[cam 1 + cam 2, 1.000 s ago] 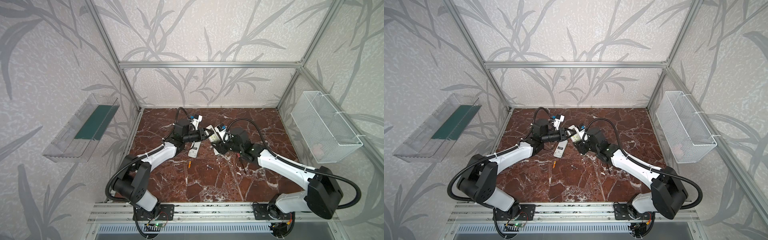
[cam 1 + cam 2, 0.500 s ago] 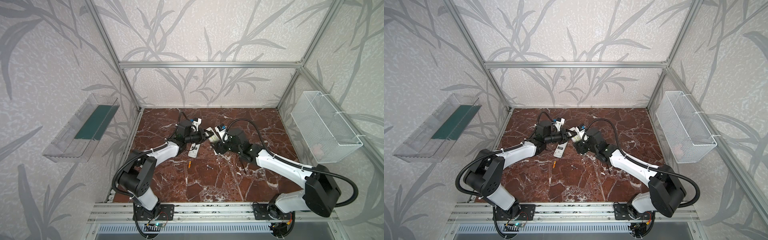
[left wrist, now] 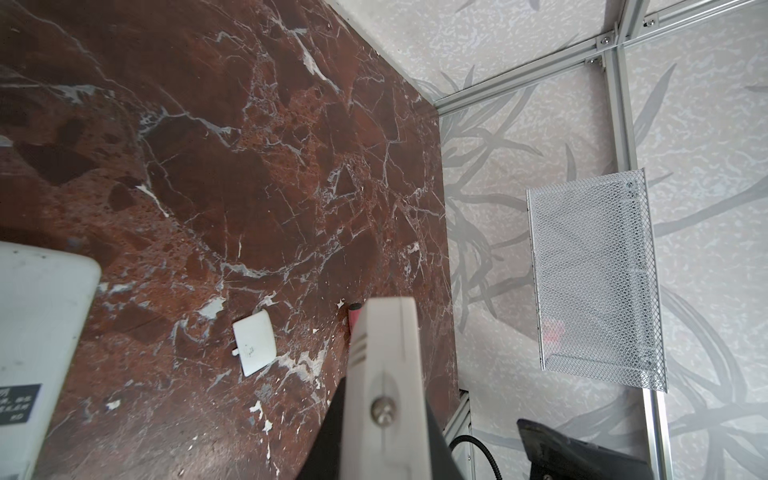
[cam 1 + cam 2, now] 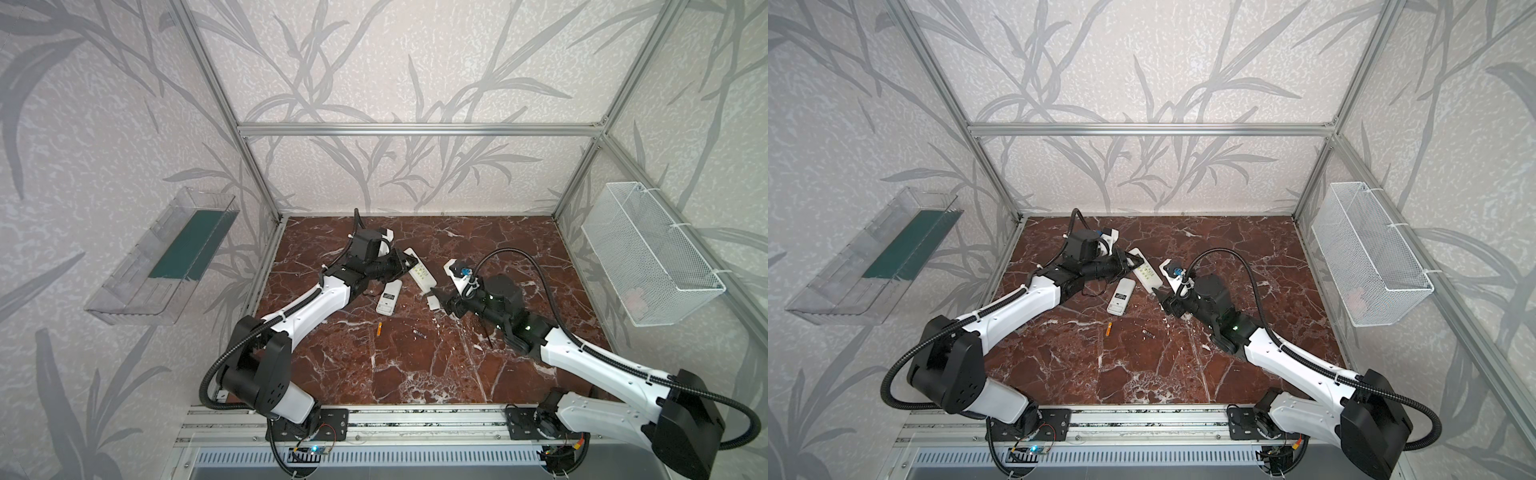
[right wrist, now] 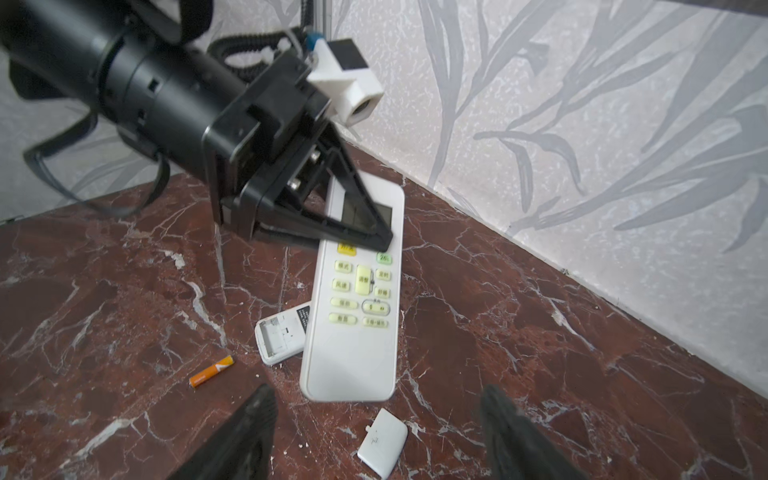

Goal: Unload the batteries from the remote control
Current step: 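Lower the display remote upright with the right gripper near the table center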

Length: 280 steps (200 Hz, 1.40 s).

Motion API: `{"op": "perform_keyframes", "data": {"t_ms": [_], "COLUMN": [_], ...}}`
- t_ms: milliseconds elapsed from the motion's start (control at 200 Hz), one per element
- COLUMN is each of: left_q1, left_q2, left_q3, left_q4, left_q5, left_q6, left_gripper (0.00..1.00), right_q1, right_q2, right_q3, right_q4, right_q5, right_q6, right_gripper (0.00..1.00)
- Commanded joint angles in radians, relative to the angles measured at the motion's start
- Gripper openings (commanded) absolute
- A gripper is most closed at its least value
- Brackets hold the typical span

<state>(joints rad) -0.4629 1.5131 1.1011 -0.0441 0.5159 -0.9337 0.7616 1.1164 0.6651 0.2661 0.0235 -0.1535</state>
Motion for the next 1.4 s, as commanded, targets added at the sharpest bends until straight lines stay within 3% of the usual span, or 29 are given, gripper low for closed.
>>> {"op": "perform_keyframes", "data": {"t_ms": [0,230,390,691,896,1181,1396], "left_q1": [-0.003,-0.003,-0.003,-0.004,-0.003,-0.005,-0.003], "left_q2": [-0.035,-0.069,-0.078,-0.118,-0.115,-0.062,-0.056], "left_q3": [0.052,0.054,0.069,0.046,0.064,0.111,0.122], "left_q4": [-0.160,-0.204,-0.250,-0.273,-0.349,-0.387,-0.407], "left_q5": [-0.062,-0.115,-0.130,-0.176,-0.245,-0.237,-0.244], "left_q6": [0.038,0.024,0.016,-0.043,-0.080,-0.129,-0.150], "left_gripper": [0.05,0.04,0.04,0.02,0.00,0.00,0.00], "right_q1": [0.039,0.212,0.232,0.237,0.248,0.254,0.281], "right_q2": [-0.024,0.063,0.175,0.314,0.391,0.507,0.584], "right_q3": [-0.049,-0.071,-0.067,-0.001,0.006,0.054,0.069], "right_q4": [0.074,0.182,0.346,0.427,0.517,0.628,0.735], "right_q5": [0.060,0.215,0.274,0.329,0.374,0.443,0.515], "right_q6": [-0.130,-0.299,-0.353,-0.400,-0.454,-0.489,-0.525], "right_gripper": [0.77,0.77,0.78,0.76,0.66,0.58,0.41]}}
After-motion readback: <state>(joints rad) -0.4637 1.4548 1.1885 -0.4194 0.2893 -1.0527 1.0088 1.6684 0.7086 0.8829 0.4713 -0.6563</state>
